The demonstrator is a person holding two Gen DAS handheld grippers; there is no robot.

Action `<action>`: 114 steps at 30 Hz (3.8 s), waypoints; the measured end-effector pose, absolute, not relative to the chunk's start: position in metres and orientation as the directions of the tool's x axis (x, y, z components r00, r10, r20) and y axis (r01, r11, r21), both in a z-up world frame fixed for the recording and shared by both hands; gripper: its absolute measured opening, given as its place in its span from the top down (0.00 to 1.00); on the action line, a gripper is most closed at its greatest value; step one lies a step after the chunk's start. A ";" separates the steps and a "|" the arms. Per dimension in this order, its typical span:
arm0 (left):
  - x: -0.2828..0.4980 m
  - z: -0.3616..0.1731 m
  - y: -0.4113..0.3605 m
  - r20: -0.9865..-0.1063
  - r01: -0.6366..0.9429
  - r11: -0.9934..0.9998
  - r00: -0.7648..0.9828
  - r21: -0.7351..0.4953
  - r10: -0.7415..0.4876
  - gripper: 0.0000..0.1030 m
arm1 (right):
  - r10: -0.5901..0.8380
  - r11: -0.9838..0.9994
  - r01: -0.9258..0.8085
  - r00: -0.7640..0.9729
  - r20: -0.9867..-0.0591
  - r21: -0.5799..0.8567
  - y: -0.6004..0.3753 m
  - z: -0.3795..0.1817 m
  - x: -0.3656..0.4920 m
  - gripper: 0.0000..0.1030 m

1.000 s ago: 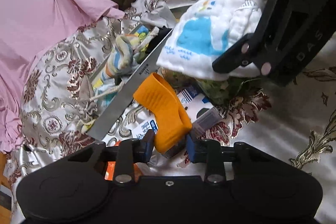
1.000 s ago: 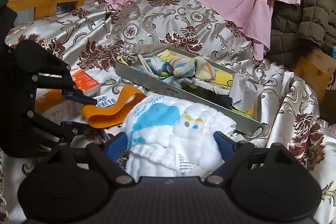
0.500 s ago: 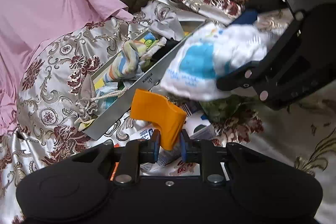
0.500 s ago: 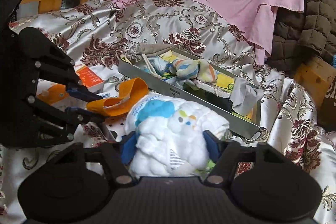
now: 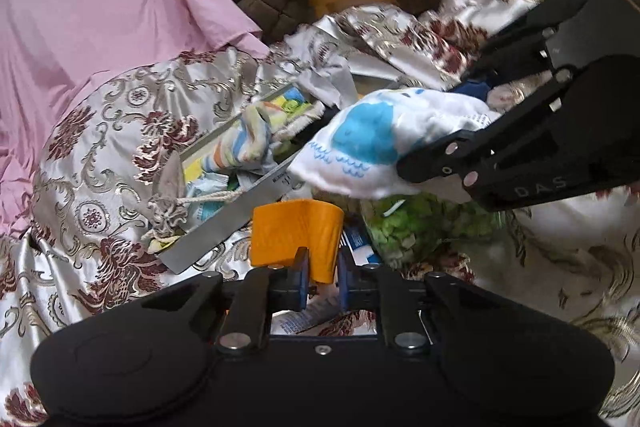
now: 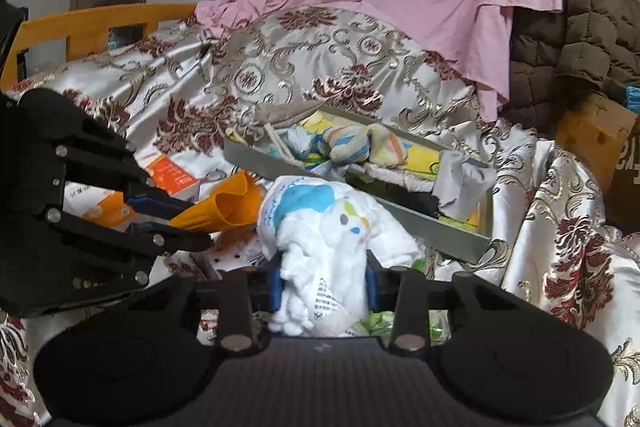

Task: Organize soft objects
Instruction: 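Carry the orange band and white muslin cloth over the tray with both tools, then lower the band and muslin cloth into the tray and open both tools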

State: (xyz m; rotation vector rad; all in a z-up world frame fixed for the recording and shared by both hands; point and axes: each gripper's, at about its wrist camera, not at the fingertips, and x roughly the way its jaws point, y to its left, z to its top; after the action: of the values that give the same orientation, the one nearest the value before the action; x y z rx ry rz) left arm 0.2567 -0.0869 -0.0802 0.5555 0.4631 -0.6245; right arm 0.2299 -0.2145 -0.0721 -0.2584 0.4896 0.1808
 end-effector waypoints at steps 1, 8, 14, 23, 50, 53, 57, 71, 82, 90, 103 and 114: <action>0.256 -0.078 -0.086 -0.550 0.647 0.687 0.724 0.330 -0.417 0.86 | 0.107 0.954 -0.225 0.872 -0.478 -0.197 -0.216 -0.071 0.229 0.62; 0.255 -0.055 -0.078 -0.511 0.598 0.772 0.743 0.215 -0.433 0.88 | 0.102 0.966 -0.194 0.894 -0.436 -0.173 -0.225 -0.063 0.225 0.63; 0.259 -0.057 -0.078 -0.531 0.562 0.807 0.746 0.180 -0.401 0.88 | 0.106 0.965 -0.198 0.898 -0.428 -0.175 -0.223 -0.060 0.222 0.64; 0.262 -0.045 -0.073 -0.476 0.542 0.829 0.771 0.140 -0.424 0.89 | 0.110 0.968 -0.193 0.903 -0.416 -0.162 -0.227 -0.055 0.223 0.64; 0.495 0.021 -0.129 -0.293 0.465 0.883 0.836 -0.070 -0.464 0.89 | 0.119 0.971 -0.198 0.882 -0.455 -0.130 -0.292 0.007 0.460 0.63; 0.525 0.002 -0.130 -0.336 0.440 0.890 0.825 -0.122 -0.454 0.89 | 0.124 0.980 -0.185 0.861 -0.493 -0.076 -0.301 -0.002 0.490 0.63; 0.551 -0.020 -0.133 -0.390 0.412 0.893 0.803 -0.181 -0.450 0.88 | 0.120 0.985 -0.170 0.823 -0.556 -0.038 -0.307 -0.022 0.517 0.63; 0.562 -0.060 -0.146 -0.496 0.390 0.893 0.743 -0.227 -0.450 0.87 | 0.095 0.992 -0.126 0.773 -0.627 -0.005 -0.315 -0.060 0.529 0.58; 0.551 -0.056 -0.147 -0.519 0.373 0.902 0.739 -0.217 -0.430 0.78 | 0.061 0.996 -0.093 0.786 -0.615 -0.019 -0.317 -0.051 0.515 0.38; 0.536 -0.035 -0.144 -0.510 0.361 0.907 0.750 -0.218 -0.421 0.64 | 0.041 0.998 -0.065 0.817 -0.575 -0.021 -0.326 -0.022 0.498 0.24; 0.478 0.035 -0.125 -0.402 0.320 0.930 0.839 -0.181 -0.367 0.19 | -0.007 1.000 -0.006 0.874 -0.485 -0.025 -0.338 0.052 0.450 0.06; 0.402 0.084 -0.096 -0.304 0.285 0.941 0.894 -0.184 -0.330 0.09 | 0.007 1.000 -0.015 0.920 -0.393 -0.017 -0.323 0.101 0.379 0.01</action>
State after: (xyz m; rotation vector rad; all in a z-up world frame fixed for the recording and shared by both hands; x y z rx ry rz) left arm 0.4018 -0.0955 0.0844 -0.1358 0.3385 -0.3200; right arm 0.3794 -0.3225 0.1009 -0.0201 0.4034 0.0113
